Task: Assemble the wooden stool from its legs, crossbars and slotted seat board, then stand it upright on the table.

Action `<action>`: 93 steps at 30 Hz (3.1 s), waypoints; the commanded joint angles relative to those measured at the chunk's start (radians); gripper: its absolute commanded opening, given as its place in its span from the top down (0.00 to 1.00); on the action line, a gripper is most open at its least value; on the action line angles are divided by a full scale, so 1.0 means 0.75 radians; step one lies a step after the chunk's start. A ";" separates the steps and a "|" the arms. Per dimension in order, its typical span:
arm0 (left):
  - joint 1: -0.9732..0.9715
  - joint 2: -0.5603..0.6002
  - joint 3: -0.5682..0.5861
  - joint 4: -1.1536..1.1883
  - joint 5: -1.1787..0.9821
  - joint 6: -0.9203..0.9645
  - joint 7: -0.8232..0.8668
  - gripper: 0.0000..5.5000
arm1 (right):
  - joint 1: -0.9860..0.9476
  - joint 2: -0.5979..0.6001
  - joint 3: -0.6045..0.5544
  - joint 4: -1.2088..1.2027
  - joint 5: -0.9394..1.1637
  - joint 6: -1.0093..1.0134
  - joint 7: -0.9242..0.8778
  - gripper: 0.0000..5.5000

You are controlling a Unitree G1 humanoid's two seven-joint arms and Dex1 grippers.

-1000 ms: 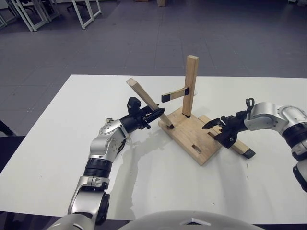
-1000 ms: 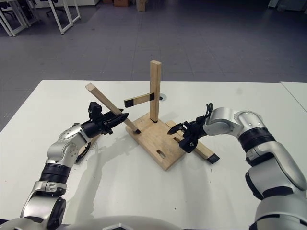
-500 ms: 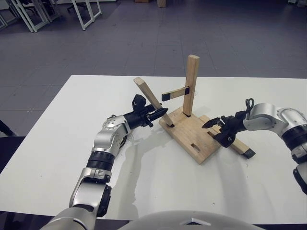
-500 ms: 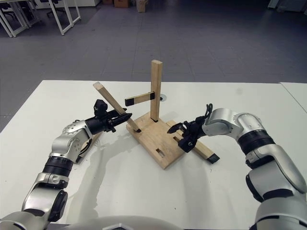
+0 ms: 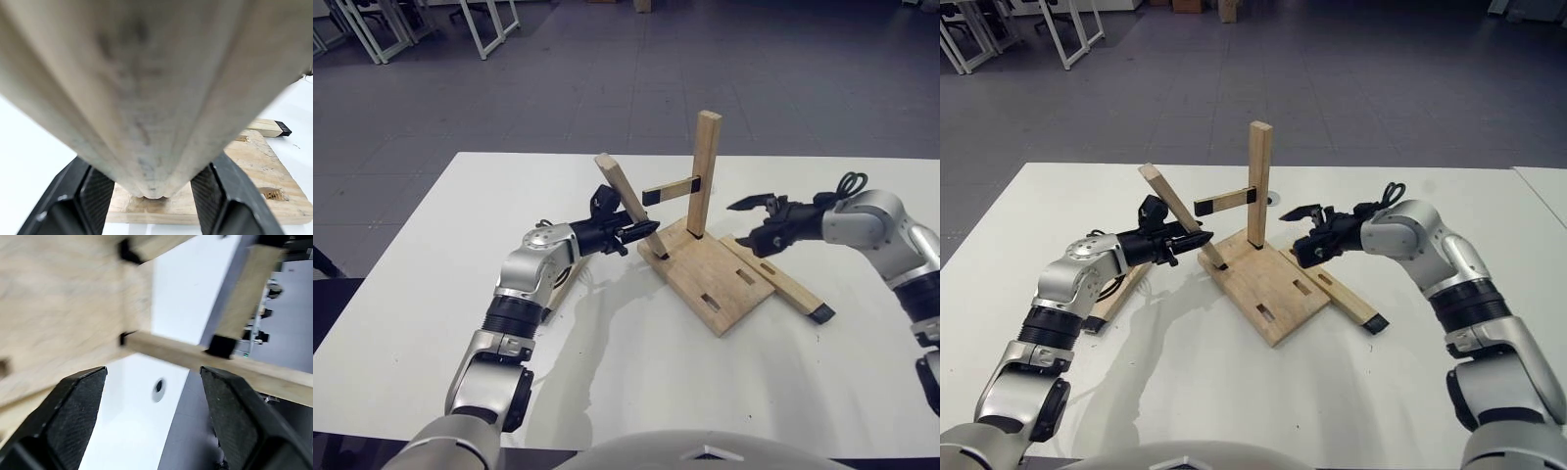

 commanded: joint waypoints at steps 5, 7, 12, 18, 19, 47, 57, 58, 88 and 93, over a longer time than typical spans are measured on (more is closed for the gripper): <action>0.091 0.034 -0.083 0.039 0.126 0.189 0.105 0.63 | -0.170 0.290 -0.087 -0.019 0.078 0.254 -0.136 0.36; 0.095 0.027 -0.085 0.030 0.123 0.196 0.114 0.63 | -0.200 0.364 -0.099 -0.020 0.088 0.299 -0.183 0.36; 0.081 0.025 -0.081 0.047 0.122 0.211 0.127 0.63 | -0.348 0.531 -0.054 0.170 -0.046 0.288 -0.415 0.36; 0.048 0.017 -0.072 0.080 0.096 0.256 0.106 0.63 | -0.479 0.631 0.075 0.506 -0.189 0.121 -0.545 0.36; 0.047 0.015 -0.073 0.082 0.098 0.256 0.105 0.63 | -0.468 0.631 0.108 0.547 -0.207 0.088 -0.523 0.36; -0.048 -0.047 -0.035 0.100 0.061 0.348 0.108 0.63 | -0.336 0.548 0.234 0.844 -0.218 -0.093 -0.317 0.36; -0.133 -0.067 -0.045 0.224 0.056 0.392 0.051 0.63 | -0.382 0.533 0.097 0.720 -0.072 -0.055 -0.381 0.36; -0.140 -0.064 -0.053 0.236 0.063 0.396 0.042 0.63 | -0.421 0.541 0.057 0.691 -0.048 -0.036 -0.420 0.36; -0.060 -0.042 -0.081 -0.015 0.100 0.342 0.186 0.60 | -0.119 0.542 -0.359 -0.084 0.308 0.471 -0.540 0.36; -0.056 -0.032 -0.066 -0.105 0.129 0.299 0.180 0.45 | -0.045 0.512 -0.379 -0.183 0.311 0.554 -0.542 0.36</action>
